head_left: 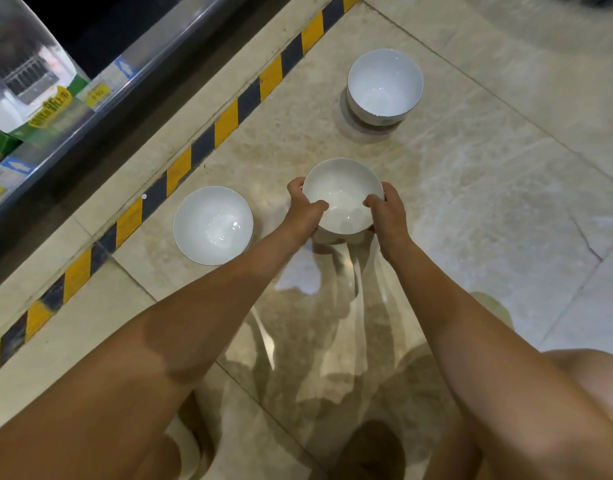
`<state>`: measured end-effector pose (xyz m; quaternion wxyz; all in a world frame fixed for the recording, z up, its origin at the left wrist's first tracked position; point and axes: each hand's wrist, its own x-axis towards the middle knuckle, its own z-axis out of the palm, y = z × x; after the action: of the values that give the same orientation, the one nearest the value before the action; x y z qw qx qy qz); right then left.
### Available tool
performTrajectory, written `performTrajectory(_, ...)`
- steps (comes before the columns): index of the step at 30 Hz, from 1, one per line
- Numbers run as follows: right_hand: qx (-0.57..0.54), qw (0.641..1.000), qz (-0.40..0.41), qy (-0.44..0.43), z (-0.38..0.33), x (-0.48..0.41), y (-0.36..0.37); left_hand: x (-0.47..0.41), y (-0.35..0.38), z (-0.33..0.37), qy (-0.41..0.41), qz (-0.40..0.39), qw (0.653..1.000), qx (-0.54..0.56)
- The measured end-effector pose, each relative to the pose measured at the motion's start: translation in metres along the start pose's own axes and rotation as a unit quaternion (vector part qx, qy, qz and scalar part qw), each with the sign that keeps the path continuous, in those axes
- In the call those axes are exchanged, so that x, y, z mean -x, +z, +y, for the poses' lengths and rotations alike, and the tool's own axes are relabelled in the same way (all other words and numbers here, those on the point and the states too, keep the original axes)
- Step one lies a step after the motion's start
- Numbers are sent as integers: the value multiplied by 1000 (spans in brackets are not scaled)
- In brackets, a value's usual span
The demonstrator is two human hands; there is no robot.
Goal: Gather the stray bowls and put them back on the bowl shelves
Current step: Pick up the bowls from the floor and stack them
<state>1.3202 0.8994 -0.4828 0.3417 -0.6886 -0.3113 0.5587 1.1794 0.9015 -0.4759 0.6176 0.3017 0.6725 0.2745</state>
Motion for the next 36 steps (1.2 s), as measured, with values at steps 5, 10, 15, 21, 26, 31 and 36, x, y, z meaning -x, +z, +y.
performTrajectory(5, 7, 1000, -7, 10, 7, 0, -5, 1, 3, -1, 0, 8, 1000, -29)
performTrajectory(10, 3, 1000, -12, 0, 9, 0, -8, -3, 3, -4, -20, 10, 999, -49)
performTrajectory(15, 7, 1000, -24, -7, 11, -1, -11, -3, 7, -5, -22, 13, 999, -38)
performTrajectory(21, 29, 999, -29, -14, 9, -2, -10, -4, 7, -5, -14, 19, 999, -42)
performTrajectory(26, 25, 999, -33, -21, 9, -2, -10, -7, 6, -8, -17, 27, 998, -57)
performTrajectory(31, 27, 999, -35, -25, 9, -3, -9, -10, 5, -10, -21, 33, 997, -66)
performTrajectory(36, 28, 999, -32, -21, 11, -2, -8, -9, 7, -9, -20, 32, 997, -66)
